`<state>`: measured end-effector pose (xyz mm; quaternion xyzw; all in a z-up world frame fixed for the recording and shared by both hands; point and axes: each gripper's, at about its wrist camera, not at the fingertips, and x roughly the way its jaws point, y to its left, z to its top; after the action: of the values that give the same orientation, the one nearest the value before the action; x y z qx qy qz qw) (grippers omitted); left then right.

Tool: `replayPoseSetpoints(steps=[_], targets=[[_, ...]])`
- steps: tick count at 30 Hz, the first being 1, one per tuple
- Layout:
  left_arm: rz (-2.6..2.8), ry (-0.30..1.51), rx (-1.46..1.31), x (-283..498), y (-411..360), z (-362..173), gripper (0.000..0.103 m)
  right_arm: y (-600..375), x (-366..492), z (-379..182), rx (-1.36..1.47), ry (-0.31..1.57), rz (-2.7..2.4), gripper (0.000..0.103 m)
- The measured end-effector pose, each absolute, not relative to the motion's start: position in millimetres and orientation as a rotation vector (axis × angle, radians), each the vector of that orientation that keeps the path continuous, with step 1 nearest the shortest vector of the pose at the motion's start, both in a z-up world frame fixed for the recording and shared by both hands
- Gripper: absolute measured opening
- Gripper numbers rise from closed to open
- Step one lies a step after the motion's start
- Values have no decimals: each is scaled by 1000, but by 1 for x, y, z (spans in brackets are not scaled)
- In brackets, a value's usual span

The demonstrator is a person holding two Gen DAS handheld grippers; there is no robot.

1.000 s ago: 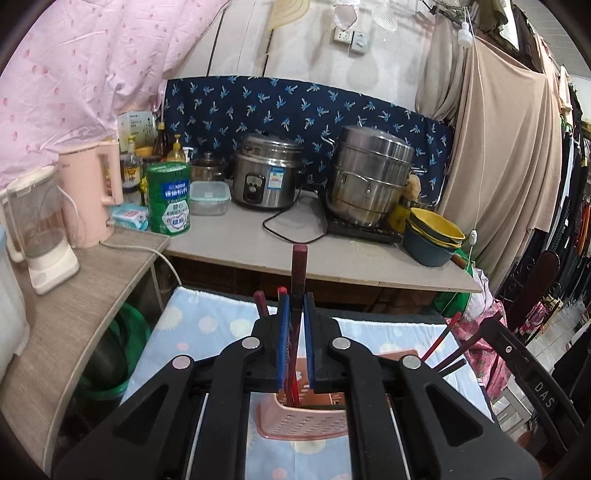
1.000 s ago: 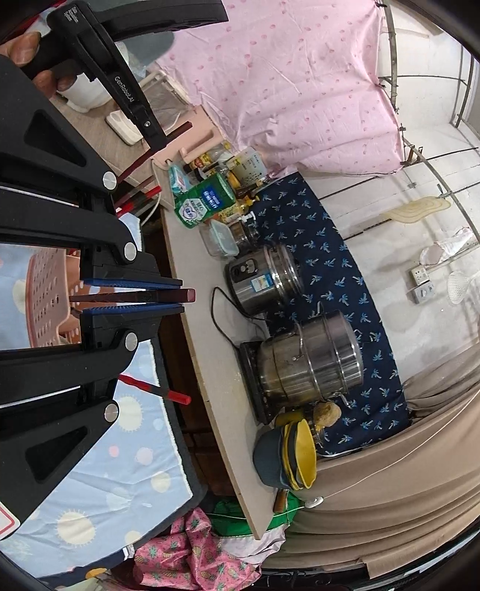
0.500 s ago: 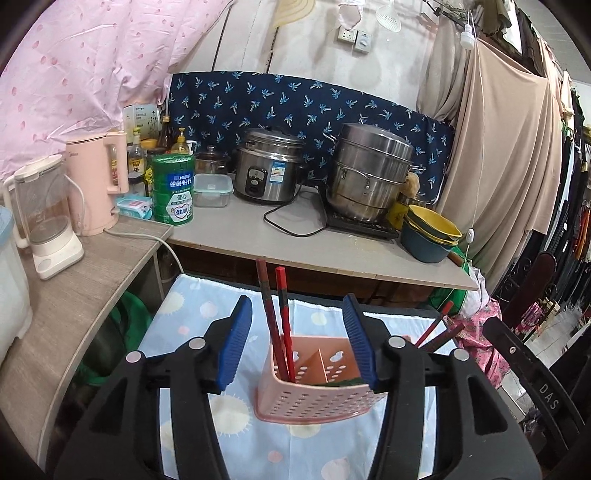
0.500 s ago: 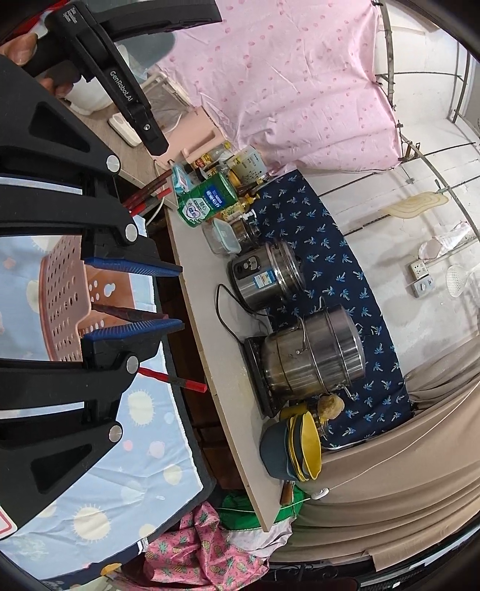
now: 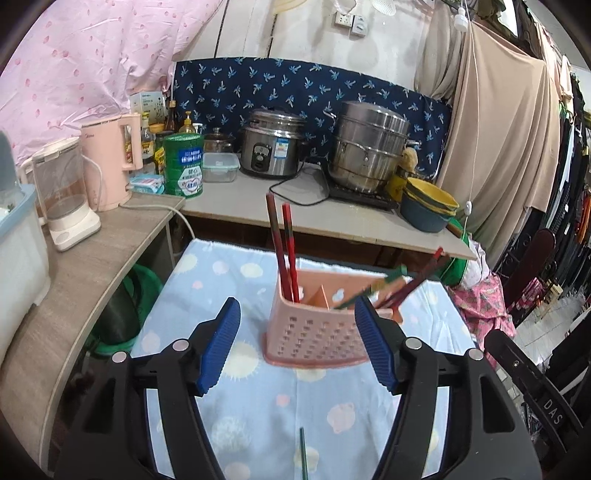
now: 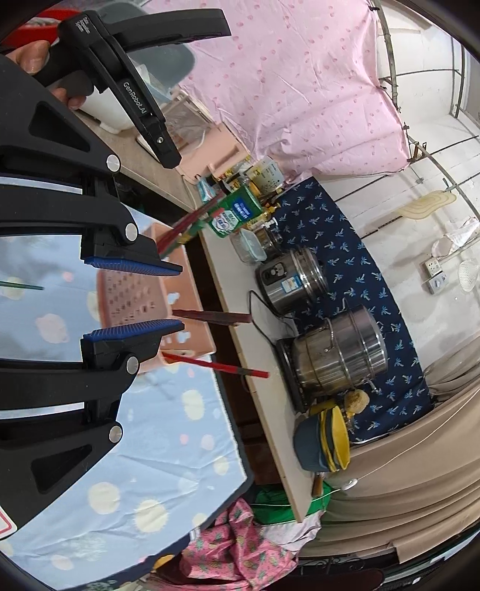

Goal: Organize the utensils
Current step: 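Move both open tools back down over the green chopstick and gold spoon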

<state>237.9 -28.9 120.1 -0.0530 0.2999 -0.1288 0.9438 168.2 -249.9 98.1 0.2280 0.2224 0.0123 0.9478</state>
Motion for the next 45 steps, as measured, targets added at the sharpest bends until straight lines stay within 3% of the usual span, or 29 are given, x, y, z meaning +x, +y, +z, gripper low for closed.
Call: replayPoseSetpoints(steps=[10, 26, 45], targets=[[-270, 704, -78, 189, -24, 79, 61, -230, 107, 58, 417, 557, 22, 24], [-230, 927, -49, 104, -8, -30, 62, -178, 26, -48, 292, 856, 76, 24], [-181, 1022, -39, 70, 13, -67, 66, -136, 31, -77, 228, 917, 133, 24]])
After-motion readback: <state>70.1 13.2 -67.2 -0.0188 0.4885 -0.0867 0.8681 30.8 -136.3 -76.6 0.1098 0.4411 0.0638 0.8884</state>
